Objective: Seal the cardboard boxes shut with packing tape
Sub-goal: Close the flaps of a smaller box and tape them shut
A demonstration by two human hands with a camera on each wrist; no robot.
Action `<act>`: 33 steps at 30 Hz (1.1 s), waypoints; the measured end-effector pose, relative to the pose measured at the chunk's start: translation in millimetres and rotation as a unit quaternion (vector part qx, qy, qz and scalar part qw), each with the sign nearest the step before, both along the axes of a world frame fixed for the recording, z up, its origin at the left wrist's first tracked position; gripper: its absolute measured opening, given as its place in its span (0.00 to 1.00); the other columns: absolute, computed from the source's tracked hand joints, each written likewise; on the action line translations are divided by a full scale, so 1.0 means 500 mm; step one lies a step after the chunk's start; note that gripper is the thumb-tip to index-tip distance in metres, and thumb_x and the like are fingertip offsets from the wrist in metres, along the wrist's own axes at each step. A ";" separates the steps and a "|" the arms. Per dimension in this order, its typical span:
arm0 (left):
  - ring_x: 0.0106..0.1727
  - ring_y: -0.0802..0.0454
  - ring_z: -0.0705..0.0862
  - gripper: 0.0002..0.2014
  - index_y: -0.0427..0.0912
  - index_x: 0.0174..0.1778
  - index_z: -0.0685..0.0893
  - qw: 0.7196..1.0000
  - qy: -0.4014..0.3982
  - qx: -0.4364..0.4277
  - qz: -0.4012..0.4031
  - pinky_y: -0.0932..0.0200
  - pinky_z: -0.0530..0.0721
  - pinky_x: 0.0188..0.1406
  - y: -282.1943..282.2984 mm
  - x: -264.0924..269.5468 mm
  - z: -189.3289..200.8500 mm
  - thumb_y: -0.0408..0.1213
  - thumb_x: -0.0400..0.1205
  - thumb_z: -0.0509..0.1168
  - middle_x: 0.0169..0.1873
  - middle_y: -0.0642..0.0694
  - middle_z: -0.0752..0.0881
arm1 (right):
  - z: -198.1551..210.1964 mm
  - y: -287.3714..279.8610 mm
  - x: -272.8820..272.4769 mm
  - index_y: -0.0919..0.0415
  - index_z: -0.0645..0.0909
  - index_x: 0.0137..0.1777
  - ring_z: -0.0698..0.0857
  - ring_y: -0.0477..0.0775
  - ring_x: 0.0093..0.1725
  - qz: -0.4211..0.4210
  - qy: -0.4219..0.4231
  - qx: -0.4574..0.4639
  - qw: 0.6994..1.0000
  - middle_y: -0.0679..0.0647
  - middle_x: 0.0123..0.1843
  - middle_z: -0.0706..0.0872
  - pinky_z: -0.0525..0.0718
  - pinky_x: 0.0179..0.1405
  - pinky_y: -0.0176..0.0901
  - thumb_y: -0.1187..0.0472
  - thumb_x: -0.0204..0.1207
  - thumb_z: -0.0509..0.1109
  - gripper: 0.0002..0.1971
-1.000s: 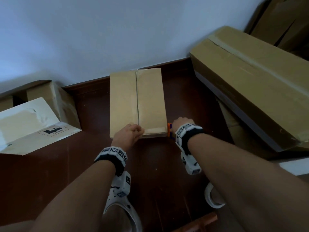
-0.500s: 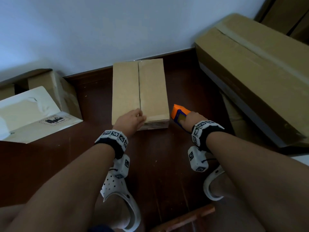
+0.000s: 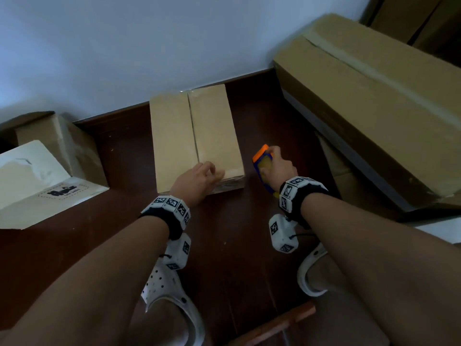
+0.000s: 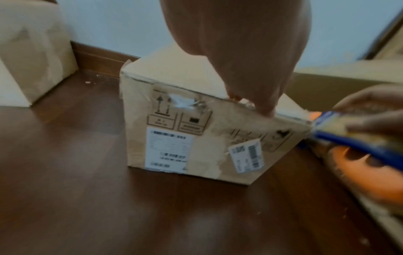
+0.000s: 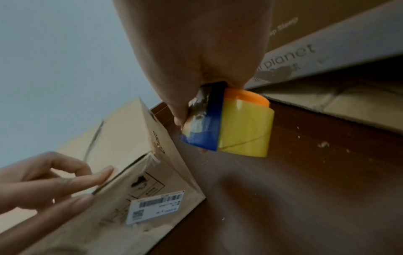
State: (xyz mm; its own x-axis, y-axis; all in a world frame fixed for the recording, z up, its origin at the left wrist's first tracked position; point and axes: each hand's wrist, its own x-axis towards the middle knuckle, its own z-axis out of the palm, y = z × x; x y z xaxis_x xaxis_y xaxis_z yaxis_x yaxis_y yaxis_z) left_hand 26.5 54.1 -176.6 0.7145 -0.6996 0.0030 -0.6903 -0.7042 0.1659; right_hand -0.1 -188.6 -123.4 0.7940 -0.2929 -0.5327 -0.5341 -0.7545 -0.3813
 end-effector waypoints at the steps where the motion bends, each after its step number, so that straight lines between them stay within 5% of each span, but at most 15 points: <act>1: 0.47 0.44 0.83 0.17 0.47 0.65 0.83 0.999 -0.010 -0.034 -0.004 0.52 0.86 0.35 -0.006 0.004 0.003 0.43 0.80 0.68 0.56 0.42 0.80 | 0.000 -0.001 0.001 0.53 0.71 0.67 0.81 0.72 0.52 0.002 -0.002 0.028 1.000 0.68 0.58 0.82 0.75 0.44 0.52 0.57 0.81 0.61 0.15; 4: 0.64 0.44 0.79 0.22 0.47 0.74 0.77 0.997 -0.035 -0.028 -0.057 0.48 0.81 0.62 -0.028 0.017 -0.017 0.48 0.84 0.59 0.72 0.44 0.78 | -0.012 -0.001 -0.003 0.51 0.86 0.50 0.79 0.58 0.40 0.010 -0.008 0.098 0.995 0.61 0.58 0.85 0.76 0.35 0.43 0.65 0.82 0.56 0.16; 6: 0.77 0.43 0.71 0.26 0.50 0.80 0.68 0.998 -0.014 0.012 -0.061 0.44 0.73 0.72 -0.049 0.023 -0.035 0.52 0.85 0.52 0.80 0.48 0.69 | -0.018 0.000 -0.010 0.54 0.89 0.49 0.76 0.52 0.37 -0.010 0.008 0.138 0.990 0.58 0.61 0.85 0.73 0.30 0.35 0.69 0.82 0.55 0.20; 8: 0.82 0.41 0.64 0.28 0.55 0.82 0.63 0.998 0.023 0.046 -0.036 0.37 0.67 0.74 -0.074 0.022 -0.040 0.54 0.85 0.45 0.82 0.52 0.64 | -0.023 -0.005 -0.013 0.58 0.89 0.52 0.74 0.50 0.35 -0.026 0.029 0.158 0.987 0.59 0.65 0.82 0.70 0.25 0.31 0.71 0.83 0.53 0.21; 11: 0.85 0.45 0.54 0.27 0.63 0.83 0.53 0.997 0.038 0.065 -0.002 0.35 0.58 0.77 -0.094 0.026 -0.052 0.56 0.85 0.39 0.84 0.59 0.55 | -0.025 -0.019 -0.016 0.59 0.87 0.58 0.75 0.52 0.38 -0.037 0.054 0.171 0.983 0.62 0.71 0.78 0.71 0.31 0.35 0.70 0.84 0.53 0.20; 13: 0.86 0.45 0.51 0.26 0.66 0.83 0.47 0.998 0.021 0.062 0.012 0.34 0.55 0.78 -0.095 0.023 -0.064 0.53 0.87 0.42 0.84 0.60 0.51 | -0.028 -0.028 -0.018 0.57 0.88 0.57 0.80 0.56 0.50 -0.034 0.046 0.166 0.984 0.61 0.71 0.78 0.74 0.43 0.39 0.69 0.84 0.53 0.20; 16: 0.86 0.46 0.46 0.31 0.65 0.83 0.41 0.997 0.007 0.080 0.020 0.35 0.51 0.80 -0.097 0.008 -0.072 0.45 0.89 0.50 0.85 0.60 0.45 | -0.031 -0.040 -0.022 0.56 0.88 0.55 0.80 0.58 0.62 -0.025 0.040 0.164 0.985 0.59 0.71 0.78 0.73 0.47 0.38 0.69 0.84 0.54 0.20; 21: 0.82 0.44 0.61 0.28 0.63 0.83 0.56 0.997 -0.011 0.073 0.014 0.35 0.67 0.68 -0.115 0.024 -0.043 0.61 0.84 0.46 0.84 0.58 0.57 | -0.029 -0.057 -0.017 0.52 0.88 0.54 0.79 0.58 0.65 -0.020 0.045 0.158 0.986 0.58 0.73 0.76 0.74 0.50 0.39 0.68 0.84 0.53 0.20; 28: 0.83 0.41 0.56 0.32 0.63 0.84 0.54 0.994 0.031 0.101 0.037 0.33 0.65 0.68 -0.196 0.045 -0.018 0.65 0.82 0.37 0.85 0.57 0.52 | -0.033 -0.081 -0.033 0.52 0.88 0.53 0.78 0.59 0.67 -0.033 0.037 0.166 0.985 0.59 0.73 0.76 0.76 0.53 0.40 0.68 0.84 0.53 0.20; 30: 0.85 0.41 0.52 0.32 0.61 0.81 0.62 0.992 0.040 0.115 0.043 0.28 0.60 0.71 -0.222 0.051 -0.012 0.65 0.82 0.37 0.85 0.58 0.53 | -0.039 -0.089 -0.035 0.53 0.88 0.52 0.81 0.57 0.61 -0.042 0.038 0.166 0.985 0.59 0.72 0.77 0.76 0.50 0.39 0.68 0.84 0.53 0.20; 33: 0.85 0.40 0.44 0.23 0.55 0.67 0.78 0.987 0.064 0.130 0.067 0.21 0.49 0.73 -0.246 0.055 -0.019 0.58 0.85 0.45 0.84 0.57 0.57 | -0.042 -0.101 -0.029 0.52 0.87 0.49 0.79 0.49 0.40 -0.051 0.028 0.157 0.986 0.59 0.69 0.80 0.75 0.36 0.39 0.68 0.84 0.53 0.20</act>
